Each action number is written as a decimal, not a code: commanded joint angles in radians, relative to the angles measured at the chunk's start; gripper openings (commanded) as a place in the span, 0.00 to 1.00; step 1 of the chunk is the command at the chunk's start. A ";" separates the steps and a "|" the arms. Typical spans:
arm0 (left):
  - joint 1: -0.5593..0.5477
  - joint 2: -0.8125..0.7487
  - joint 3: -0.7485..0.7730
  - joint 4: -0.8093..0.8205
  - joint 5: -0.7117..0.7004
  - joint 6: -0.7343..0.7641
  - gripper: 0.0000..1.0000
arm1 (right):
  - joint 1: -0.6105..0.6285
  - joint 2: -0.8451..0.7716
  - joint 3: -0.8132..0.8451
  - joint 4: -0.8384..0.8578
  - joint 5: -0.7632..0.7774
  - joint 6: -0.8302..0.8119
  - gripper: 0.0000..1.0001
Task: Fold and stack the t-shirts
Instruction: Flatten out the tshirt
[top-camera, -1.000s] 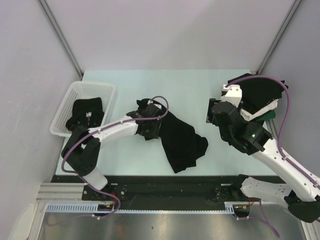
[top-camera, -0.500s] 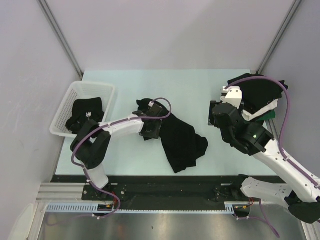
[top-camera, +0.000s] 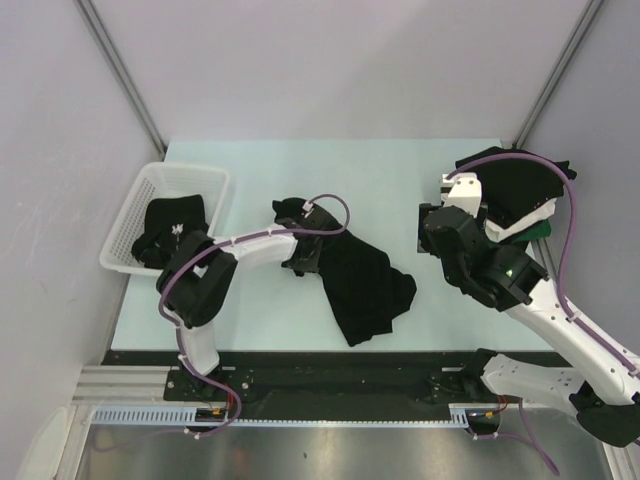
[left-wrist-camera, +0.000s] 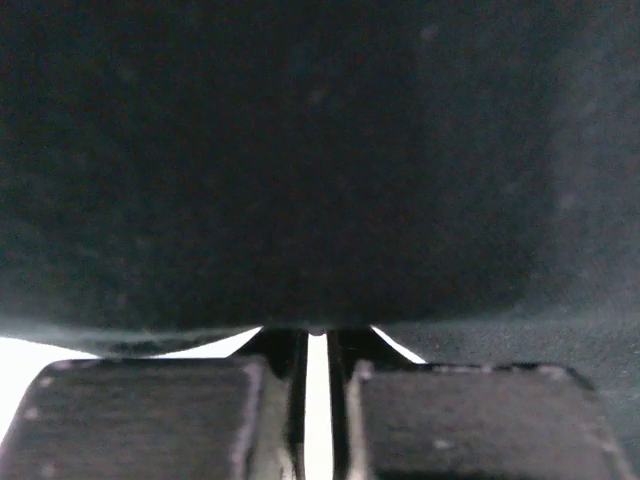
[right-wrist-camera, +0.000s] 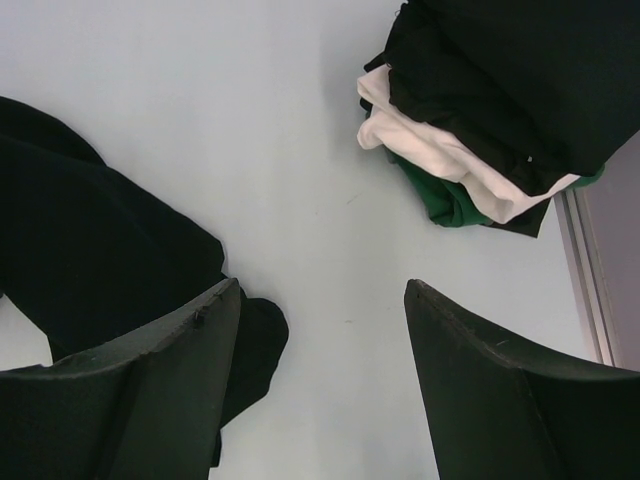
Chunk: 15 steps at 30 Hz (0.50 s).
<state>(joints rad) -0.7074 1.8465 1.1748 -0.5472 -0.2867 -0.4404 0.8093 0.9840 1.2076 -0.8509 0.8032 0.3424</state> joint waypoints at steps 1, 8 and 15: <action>0.006 -0.021 0.091 -0.051 -0.035 0.020 0.00 | -0.004 0.007 0.010 0.007 0.008 0.001 0.72; -0.014 -0.144 0.520 -0.262 -0.032 0.124 0.00 | -0.009 0.054 0.003 0.058 -0.007 0.021 0.72; -0.015 0.123 1.593 -0.617 0.078 0.187 0.00 | -0.007 0.093 -0.005 0.136 -0.047 0.033 0.72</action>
<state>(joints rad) -0.7170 1.8832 2.2108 -0.9607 -0.2710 -0.3099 0.8028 1.0626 1.2030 -0.7933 0.7757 0.3500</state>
